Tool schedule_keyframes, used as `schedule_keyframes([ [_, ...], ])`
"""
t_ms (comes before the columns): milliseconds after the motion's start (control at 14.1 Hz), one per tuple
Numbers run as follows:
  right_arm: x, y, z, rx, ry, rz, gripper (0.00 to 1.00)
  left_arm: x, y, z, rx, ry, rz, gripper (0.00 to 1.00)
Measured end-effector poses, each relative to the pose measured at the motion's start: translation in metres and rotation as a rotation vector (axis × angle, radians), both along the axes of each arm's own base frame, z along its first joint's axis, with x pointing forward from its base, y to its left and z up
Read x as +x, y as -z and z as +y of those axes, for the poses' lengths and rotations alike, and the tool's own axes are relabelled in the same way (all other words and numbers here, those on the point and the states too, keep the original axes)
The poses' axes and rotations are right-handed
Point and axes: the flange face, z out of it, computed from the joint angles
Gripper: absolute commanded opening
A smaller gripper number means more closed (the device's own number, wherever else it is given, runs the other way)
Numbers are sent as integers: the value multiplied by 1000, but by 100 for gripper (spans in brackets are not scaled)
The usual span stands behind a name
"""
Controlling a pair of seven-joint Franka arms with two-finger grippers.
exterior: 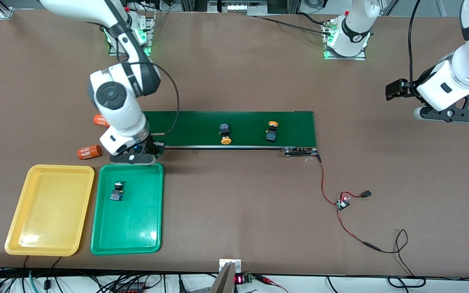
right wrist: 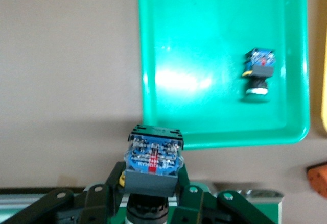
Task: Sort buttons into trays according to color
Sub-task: 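Lower the green-cap button into the green tray and open the right gripper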
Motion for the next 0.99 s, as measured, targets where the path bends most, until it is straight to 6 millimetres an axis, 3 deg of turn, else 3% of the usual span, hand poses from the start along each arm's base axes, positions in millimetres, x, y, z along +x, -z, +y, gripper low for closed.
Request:
schedule_keyframes([
  [212,24,17,-27,-8,-18,14,7,0,-2,0,-1,2,-4,100],
  [495,44,62,-76,-28,-21,68,12,1,-1,-1,-2,7,-2,100],
  [637,50,78,-81,-24,-18,62,20,2,2,-2,-2,9,2,100],
  [778,51,91,-80,-17,-22,54,35,4,5,-2,-1,9,8,100],
  [849,51,96,-80,-16,-23,55,48,5,7,-2,-2,9,7,100],
  [991,51,101,-80,-16,-23,60,58,10,3,-3,-5,9,-14,100],
])
